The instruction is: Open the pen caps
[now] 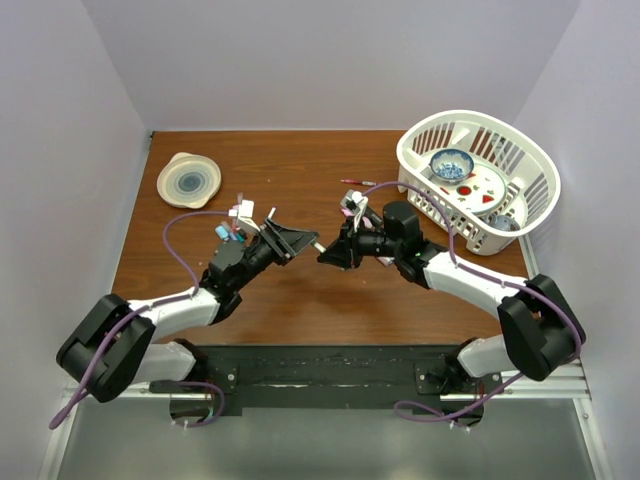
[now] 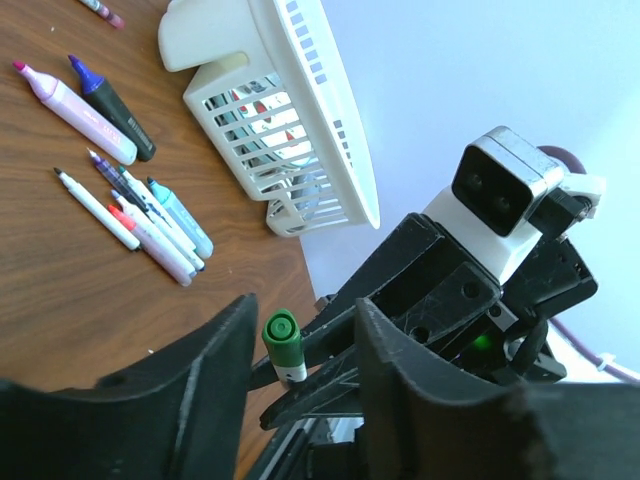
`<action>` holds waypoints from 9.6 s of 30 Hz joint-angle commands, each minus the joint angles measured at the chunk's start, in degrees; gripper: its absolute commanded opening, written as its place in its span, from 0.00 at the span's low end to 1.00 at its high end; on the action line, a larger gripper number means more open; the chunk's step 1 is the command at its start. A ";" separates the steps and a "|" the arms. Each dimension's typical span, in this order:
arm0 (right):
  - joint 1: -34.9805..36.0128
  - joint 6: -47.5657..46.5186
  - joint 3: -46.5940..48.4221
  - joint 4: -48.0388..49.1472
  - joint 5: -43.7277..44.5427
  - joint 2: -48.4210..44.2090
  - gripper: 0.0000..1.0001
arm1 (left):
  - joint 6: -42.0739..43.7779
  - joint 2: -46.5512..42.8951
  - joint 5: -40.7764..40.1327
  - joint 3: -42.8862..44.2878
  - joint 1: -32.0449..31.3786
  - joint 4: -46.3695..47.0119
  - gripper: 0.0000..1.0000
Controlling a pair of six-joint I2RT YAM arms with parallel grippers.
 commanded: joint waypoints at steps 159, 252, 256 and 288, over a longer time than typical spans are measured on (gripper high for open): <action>-17.23 -33.41 19.88 -38.05 23.80 14.19 0.31 | 50.24 -7.15 23.77 18.02 36.05 -52.48 0.98; 3.69 -91.06 4.50 -54.67 5.42 -6.46 0.38 | 58.24 26.79 46.36 40.61 -6.67 -71.38 0.00; 3.86 -90.01 4.06 -53.17 6.22 -6.82 0.29 | 57.62 25.12 46.09 41.40 -6.67 -71.38 0.00; -6.68 -19.18 4.50 -16.80 -5.65 -12.36 0.00 | 6.15 -1.00 -1.90 5.20 -5.79 9.02 0.97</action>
